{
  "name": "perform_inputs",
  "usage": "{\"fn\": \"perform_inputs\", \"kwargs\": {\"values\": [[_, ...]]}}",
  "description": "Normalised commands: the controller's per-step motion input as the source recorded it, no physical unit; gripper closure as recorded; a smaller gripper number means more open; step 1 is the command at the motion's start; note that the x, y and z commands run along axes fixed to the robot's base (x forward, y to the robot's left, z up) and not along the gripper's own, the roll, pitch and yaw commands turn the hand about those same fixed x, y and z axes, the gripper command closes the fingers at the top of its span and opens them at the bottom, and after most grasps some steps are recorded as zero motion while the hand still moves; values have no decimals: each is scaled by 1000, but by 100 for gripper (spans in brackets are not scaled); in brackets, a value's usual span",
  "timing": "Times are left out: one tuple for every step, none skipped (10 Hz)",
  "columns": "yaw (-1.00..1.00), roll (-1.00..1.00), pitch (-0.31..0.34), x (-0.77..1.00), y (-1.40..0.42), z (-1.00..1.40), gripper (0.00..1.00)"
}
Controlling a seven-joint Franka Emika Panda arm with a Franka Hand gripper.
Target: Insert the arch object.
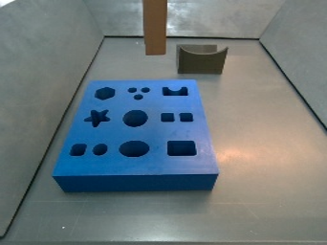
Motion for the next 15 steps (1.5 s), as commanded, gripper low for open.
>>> {"fn": "perform_inputs", "kwargs": {"values": [[0,0,-69,-143,0,0,100],[-529,0,0,0,0,-137,100],[-1000,0,0,69,14,-209,100],[-1000,0,0,57,3,-237,100],[-1000,0,0,89,29,-277,100],[-911,0,0,183,91,-294,100],[-817,0,16,243,106,-311,100],[-891,0,26,120,140,-354,100],[-994,0,27,0,29,-383,100],[-1000,0,17,0,0,-363,100],[-980,19,50,0,17,-409,100],[-974,40,53,0,11,-400,100],[-1000,36,33,0,0,-357,100],[-1000,37,36,0,0,-360,100],[-1000,0,0,0,0,-243,100]]}}
